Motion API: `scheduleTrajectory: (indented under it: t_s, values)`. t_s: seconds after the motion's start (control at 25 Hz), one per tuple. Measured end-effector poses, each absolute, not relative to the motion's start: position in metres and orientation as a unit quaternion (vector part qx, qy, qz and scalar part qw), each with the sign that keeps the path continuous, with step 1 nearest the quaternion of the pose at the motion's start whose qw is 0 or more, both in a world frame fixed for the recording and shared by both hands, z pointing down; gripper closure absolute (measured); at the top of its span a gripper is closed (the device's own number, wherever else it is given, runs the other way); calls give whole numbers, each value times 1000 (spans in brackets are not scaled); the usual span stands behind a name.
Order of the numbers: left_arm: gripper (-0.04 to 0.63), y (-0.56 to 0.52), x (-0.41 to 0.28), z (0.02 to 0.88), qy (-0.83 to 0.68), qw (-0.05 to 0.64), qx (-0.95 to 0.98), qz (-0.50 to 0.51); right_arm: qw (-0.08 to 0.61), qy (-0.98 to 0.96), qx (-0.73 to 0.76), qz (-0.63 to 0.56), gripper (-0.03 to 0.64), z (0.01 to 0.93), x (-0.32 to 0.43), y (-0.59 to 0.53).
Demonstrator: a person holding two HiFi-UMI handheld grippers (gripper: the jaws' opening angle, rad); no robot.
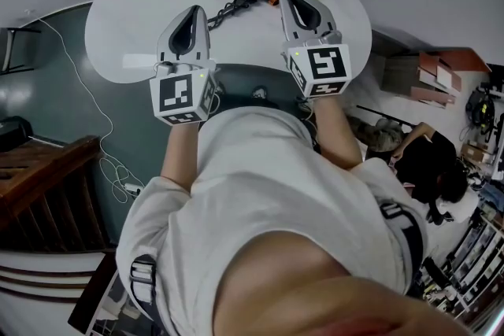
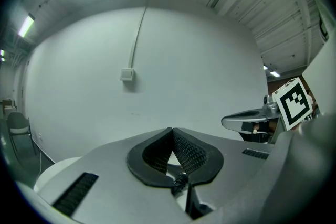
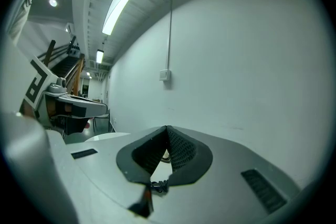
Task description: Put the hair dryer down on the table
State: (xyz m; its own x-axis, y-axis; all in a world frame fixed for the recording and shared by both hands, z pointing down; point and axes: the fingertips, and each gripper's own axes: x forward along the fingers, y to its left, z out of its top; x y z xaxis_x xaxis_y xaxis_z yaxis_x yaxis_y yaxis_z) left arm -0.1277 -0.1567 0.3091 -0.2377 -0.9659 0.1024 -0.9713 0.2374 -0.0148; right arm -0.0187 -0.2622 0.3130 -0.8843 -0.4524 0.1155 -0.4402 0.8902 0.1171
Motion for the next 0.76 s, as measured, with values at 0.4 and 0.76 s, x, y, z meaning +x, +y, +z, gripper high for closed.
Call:
scheduleTrajectory:
  t_s: [0.4, 0.76]
  values:
    - [577, -156, -136, 313, -787, 44, 614, 43, 75, -967, 242, -33, 618, 318, -15, -269]
    - [577, -163, -135, 321, -783, 54, 617, 45, 76, -966, 245, -26, 618, 324, -12, -274]
